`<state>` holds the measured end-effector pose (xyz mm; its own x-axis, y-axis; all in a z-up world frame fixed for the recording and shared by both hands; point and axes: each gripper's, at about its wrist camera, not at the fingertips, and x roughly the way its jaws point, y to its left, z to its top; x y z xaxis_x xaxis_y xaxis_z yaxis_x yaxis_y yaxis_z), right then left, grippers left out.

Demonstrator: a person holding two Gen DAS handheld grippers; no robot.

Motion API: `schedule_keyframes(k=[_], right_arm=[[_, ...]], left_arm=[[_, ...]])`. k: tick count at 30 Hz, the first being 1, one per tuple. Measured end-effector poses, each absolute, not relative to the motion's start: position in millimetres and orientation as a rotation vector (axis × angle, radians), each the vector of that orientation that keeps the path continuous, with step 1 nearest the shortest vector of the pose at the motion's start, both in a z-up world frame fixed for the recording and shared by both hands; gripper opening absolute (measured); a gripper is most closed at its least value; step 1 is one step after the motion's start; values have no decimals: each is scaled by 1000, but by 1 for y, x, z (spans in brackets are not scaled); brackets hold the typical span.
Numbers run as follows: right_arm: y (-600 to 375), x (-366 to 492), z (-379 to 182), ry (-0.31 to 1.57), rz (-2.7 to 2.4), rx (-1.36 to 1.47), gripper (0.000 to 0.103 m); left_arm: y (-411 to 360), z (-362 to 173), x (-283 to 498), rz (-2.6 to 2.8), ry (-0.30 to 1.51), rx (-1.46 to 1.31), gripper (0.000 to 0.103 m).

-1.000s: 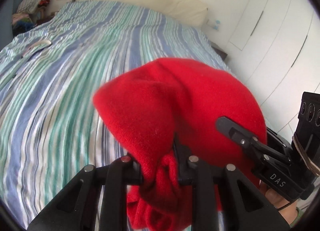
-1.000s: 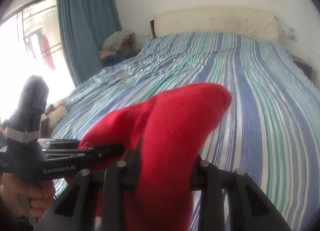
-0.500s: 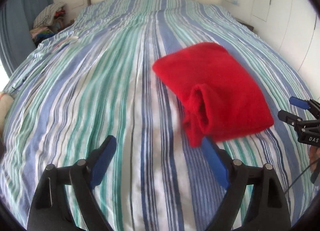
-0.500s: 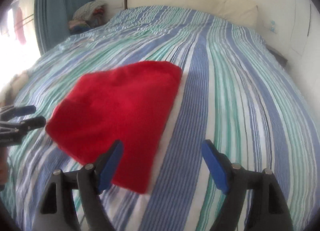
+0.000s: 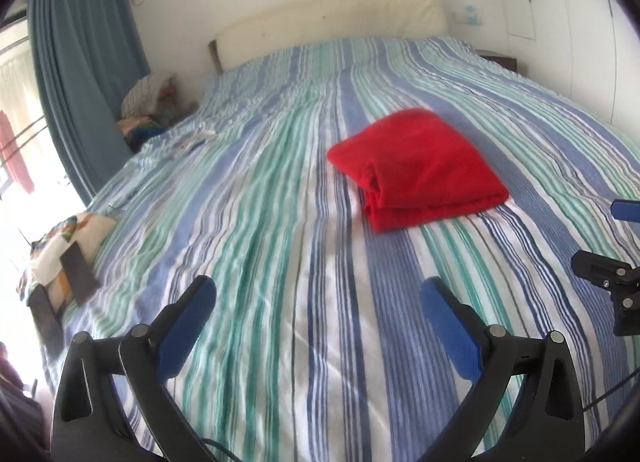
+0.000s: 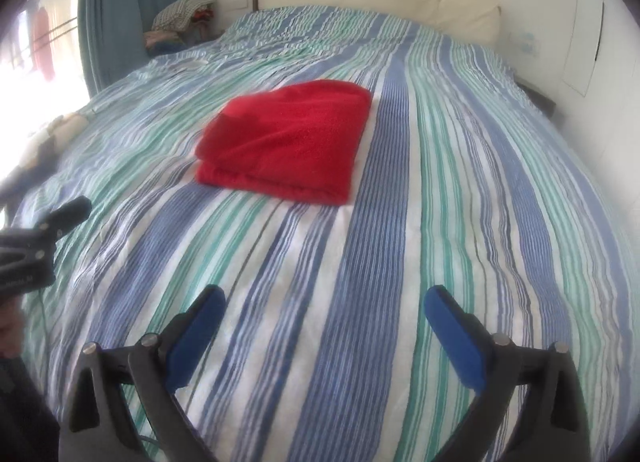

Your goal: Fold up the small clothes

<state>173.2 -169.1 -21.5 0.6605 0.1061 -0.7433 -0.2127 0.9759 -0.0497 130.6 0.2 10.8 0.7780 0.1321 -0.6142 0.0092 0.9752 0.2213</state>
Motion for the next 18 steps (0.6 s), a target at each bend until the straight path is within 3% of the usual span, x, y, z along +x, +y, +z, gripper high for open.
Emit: schedule_keyframes(k=[18], right_arm=[[-143,104,32,774,146,-122,100]], left_arm=[[7,26,94,-10,814,89,102]])
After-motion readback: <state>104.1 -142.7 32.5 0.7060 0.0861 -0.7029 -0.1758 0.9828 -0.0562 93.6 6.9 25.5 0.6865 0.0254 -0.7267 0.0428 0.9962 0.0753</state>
